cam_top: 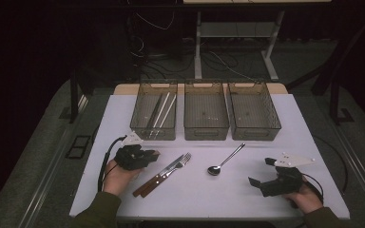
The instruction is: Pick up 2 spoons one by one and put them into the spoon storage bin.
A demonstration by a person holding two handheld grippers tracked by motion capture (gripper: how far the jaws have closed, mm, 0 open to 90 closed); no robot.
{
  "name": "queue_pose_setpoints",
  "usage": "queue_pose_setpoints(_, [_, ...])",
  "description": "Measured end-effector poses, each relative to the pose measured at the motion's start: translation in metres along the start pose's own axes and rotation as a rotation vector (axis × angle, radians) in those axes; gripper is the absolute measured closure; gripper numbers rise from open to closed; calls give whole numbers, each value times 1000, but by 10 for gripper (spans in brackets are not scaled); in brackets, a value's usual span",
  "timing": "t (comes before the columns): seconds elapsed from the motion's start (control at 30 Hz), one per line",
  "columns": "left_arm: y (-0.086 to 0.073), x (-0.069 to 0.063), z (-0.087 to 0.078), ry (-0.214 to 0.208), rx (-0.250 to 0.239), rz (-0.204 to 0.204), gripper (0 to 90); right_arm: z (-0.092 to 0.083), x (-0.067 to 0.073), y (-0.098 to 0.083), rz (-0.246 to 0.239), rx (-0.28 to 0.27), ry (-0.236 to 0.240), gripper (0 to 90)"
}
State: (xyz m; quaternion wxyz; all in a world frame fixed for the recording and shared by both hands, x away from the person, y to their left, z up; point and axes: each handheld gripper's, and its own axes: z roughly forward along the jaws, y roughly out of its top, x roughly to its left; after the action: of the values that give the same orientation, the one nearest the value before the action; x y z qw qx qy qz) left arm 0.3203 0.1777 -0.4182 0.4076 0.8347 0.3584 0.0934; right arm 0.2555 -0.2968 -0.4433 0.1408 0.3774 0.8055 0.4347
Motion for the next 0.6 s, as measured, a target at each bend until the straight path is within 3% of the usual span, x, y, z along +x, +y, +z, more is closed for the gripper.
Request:
queue_pose_setpoints(0.27, [18,-1,0,-14,-54,-12,731,3,1,1,-7,6,5,7])
queue_pose_setpoints(0.6, [40,-9,5,-31,-104,12,731,5,2,1,-10,5,8,7])
